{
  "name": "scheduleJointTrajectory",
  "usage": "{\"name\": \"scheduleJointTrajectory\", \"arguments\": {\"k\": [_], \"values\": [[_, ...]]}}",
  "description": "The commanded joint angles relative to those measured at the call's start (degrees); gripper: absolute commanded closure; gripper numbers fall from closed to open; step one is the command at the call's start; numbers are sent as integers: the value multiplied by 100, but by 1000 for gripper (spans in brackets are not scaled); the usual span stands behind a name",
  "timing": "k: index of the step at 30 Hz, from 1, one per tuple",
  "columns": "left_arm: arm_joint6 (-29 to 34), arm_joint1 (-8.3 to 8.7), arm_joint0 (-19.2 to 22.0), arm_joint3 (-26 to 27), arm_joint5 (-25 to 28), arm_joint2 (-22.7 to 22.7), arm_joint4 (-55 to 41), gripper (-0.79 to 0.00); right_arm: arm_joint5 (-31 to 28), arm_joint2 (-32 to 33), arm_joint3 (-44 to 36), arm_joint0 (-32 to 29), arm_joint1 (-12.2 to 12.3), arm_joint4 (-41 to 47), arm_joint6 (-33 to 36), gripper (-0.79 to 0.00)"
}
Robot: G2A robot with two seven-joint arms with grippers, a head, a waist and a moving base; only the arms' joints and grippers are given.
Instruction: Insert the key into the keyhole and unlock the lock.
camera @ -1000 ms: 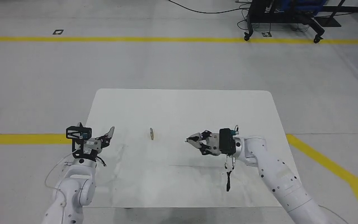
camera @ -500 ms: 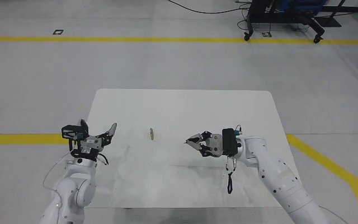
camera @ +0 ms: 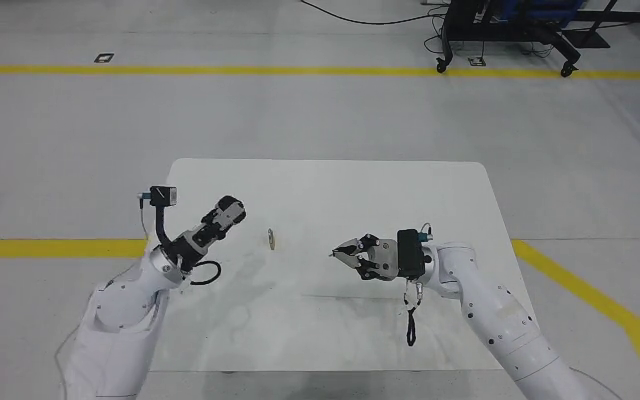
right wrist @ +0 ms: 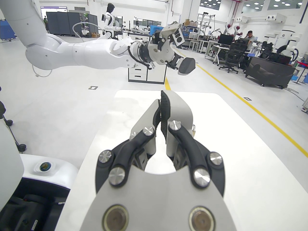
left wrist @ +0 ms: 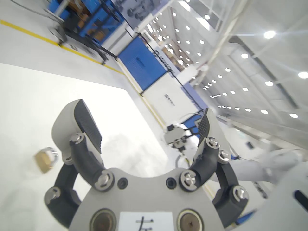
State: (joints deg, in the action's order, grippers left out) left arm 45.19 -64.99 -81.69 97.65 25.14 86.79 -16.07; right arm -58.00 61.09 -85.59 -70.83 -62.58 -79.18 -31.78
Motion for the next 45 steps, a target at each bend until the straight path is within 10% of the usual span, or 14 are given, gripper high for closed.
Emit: {"name": "scheduleJointTrajectory", "arguments": {"k": [1, 14, 17, 28, 31, 33, 45], "values": [[832, 17, 322, -219, -297, -108, -809, -785, 0, 0, 0, 0, 0, 0, 0, 0], [1246, 36, 495, -410, -713, -244, -971, -785, 0, 0, 0, 0, 0, 0, 0, 0], [1182, 40, 564, -201, -174, -517, 90, -785, 0, -91, 27, -130, -29, 543, -58, 0], [2221, 22, 1102, -893, 1174, -1202, -1078, -785, 0, -982, 252, -54, -62, 3341, 677, 0], [2266, 71, 1128, -727, 1130, -1368, -1038, -653, 0, -1165, 285, 16, -13, 4157, 1011, 0], [2252, 97, 1158, -766, 1144, -1487, -939, -385, 0, -1267, 375, 111, 5, 4589, 1247, 0], [2266, 287, 1347, -840, 1130, -1946, -906, -265, 0, -1577, 524, 414, 6, 5557, 1900, 0]]}}
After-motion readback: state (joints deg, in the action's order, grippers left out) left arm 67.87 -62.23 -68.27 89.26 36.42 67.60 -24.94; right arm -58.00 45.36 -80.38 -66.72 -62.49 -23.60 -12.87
